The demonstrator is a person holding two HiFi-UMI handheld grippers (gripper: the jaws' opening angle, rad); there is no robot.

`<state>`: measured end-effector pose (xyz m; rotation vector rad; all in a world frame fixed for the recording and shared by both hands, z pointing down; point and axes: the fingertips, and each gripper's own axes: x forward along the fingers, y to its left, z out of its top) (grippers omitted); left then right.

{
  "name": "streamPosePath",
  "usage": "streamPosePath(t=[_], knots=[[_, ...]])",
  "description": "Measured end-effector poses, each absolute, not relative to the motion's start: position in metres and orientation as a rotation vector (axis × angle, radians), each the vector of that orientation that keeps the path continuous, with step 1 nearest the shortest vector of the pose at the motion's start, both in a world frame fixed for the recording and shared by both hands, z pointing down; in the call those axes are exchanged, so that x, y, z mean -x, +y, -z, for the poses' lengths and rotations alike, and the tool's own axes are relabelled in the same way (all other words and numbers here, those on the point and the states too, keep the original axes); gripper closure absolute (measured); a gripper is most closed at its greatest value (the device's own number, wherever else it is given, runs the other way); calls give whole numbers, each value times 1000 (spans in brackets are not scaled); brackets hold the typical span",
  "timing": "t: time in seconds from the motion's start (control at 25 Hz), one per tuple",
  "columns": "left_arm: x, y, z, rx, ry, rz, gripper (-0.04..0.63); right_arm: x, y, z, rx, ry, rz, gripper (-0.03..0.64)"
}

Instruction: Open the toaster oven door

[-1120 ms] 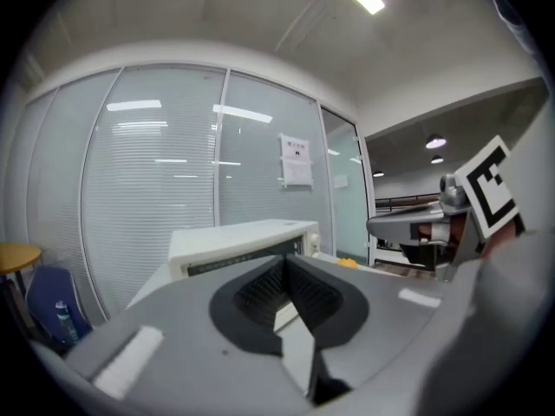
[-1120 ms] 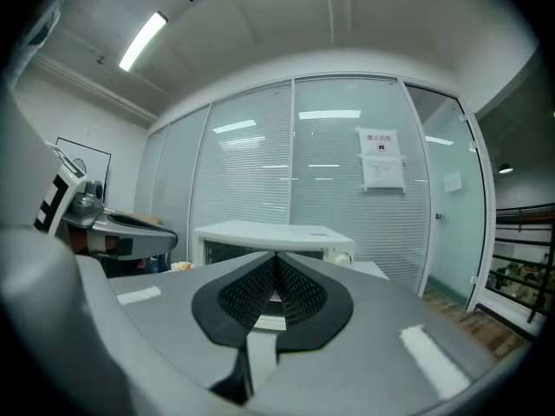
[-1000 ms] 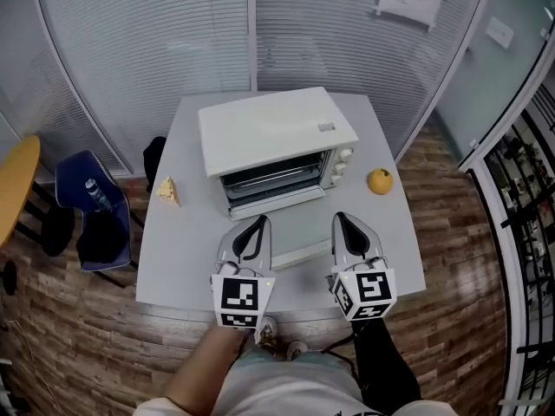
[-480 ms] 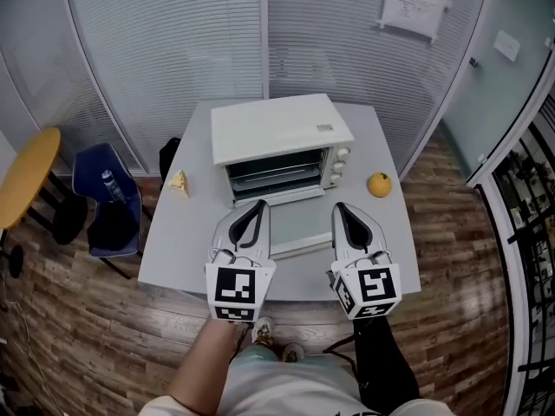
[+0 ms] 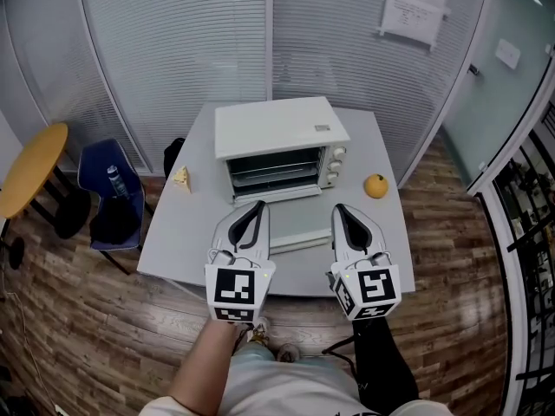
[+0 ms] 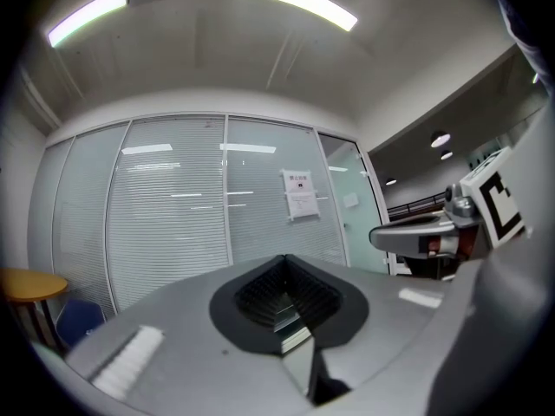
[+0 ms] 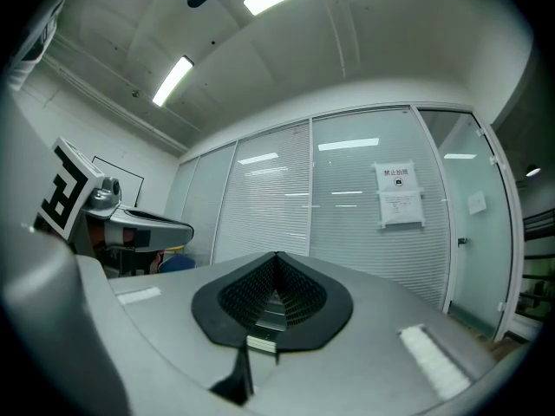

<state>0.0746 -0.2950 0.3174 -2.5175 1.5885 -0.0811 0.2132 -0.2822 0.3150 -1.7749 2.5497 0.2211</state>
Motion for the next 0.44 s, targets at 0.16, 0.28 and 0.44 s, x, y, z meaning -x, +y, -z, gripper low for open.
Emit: streamPosePath(t=[0.16, 0.28, 0.44], knots=[[-79, -290, -316, 2511, 1589, 78, 538, -218, -277, -314, 1767, 2550, -230, 615], [-82, -289, -315, 2508, 1583, 80, 538, -219, -277, -312, 1758, 2553, -234, 615], [-83, -293, -314, 2490, 1573, 92, 538, -219, -278, -311, 1743, 2557, -235, 615]])
